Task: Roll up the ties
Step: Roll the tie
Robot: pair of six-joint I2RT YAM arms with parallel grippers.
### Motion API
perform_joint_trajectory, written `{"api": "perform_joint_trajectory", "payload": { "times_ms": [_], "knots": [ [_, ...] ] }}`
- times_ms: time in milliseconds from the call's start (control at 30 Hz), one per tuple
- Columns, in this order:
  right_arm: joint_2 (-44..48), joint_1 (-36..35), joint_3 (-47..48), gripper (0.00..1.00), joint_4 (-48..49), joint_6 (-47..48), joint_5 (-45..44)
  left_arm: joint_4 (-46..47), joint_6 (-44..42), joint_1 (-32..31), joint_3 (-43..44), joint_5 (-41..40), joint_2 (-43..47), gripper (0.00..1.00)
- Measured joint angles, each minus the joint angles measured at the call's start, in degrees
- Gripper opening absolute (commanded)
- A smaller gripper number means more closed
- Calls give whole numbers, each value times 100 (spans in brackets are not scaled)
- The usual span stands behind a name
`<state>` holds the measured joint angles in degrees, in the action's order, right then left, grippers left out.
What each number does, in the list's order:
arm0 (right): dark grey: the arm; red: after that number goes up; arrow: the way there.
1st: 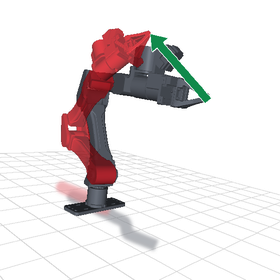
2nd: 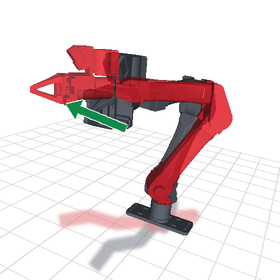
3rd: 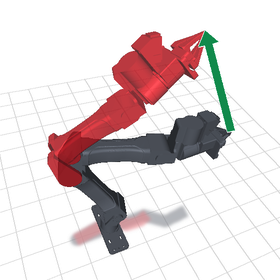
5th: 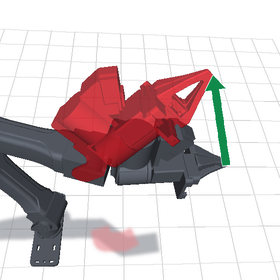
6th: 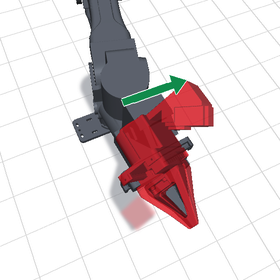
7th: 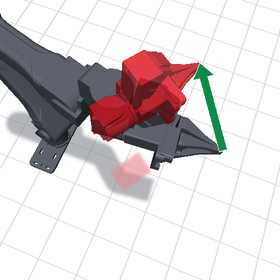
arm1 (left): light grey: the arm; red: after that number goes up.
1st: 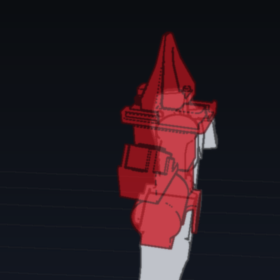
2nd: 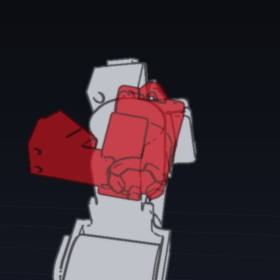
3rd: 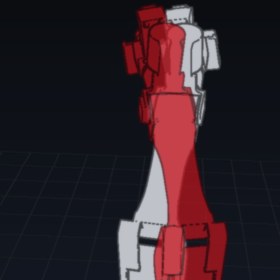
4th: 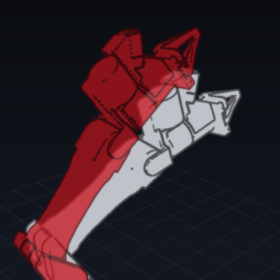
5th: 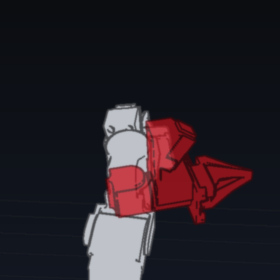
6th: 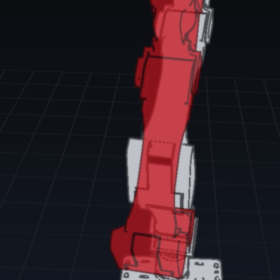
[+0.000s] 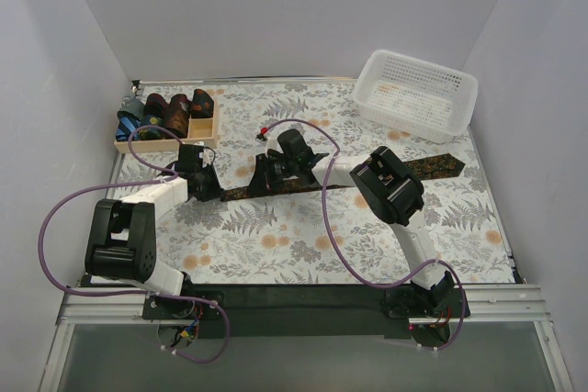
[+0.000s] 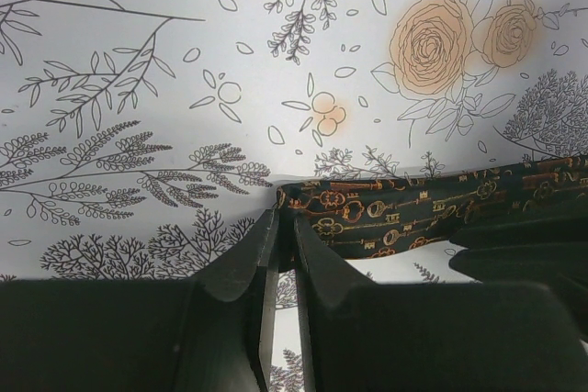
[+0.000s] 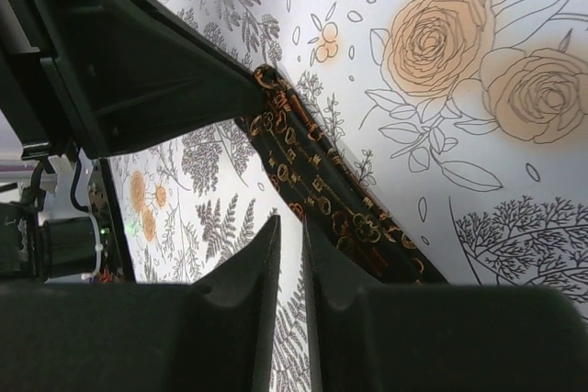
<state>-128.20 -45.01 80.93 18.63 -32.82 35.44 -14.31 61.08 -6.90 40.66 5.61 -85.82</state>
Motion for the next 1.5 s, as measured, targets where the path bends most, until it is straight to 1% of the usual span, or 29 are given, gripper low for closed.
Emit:
{"api": "perform_joint_trajectory", "payload": {
  "times_ms": [267, 433, 533, 600, 700, 900, 1067, 1333, 1500],
  "knots": [
    [-87, 0, 2, 12, 96, -63, -229, 0, -7, 0, 0, 0, 2, 11],
    [-216, 0, -15, 8, 223, -175, -225, -37, -20, 0, 4, -13, 28, 10],
    [-229, 0, -26, 7, 273, -192, -225, -184, -15, -2, 33, -42, 103, 8],
    [-236, 0, -37, 7, 304, -210, -223, -286, 4, -2, 59, -44, 210, 5],
    [-247, 0, -48, 7, 352, -240, -214, -446, 50, -2, 166, 39, 363, 4],
    [-269, 0, -48, 7, 415, -262, -205, -660, 229, -7, 487, 487, 688, 4],
    [-273, 0, -48, 7, 452, -262, -201, -752, 444, -129, 756, 942, 706, 4],
    [-273, 2, -48, 7, 479, -256, -179, -413, 866, -656, 815, 1252, 463, 4],
    [-273, 7, -96, 7, 564, -258, -157, -22, 1191, -752, 715, 1436, 267, 6]
  ]
}}
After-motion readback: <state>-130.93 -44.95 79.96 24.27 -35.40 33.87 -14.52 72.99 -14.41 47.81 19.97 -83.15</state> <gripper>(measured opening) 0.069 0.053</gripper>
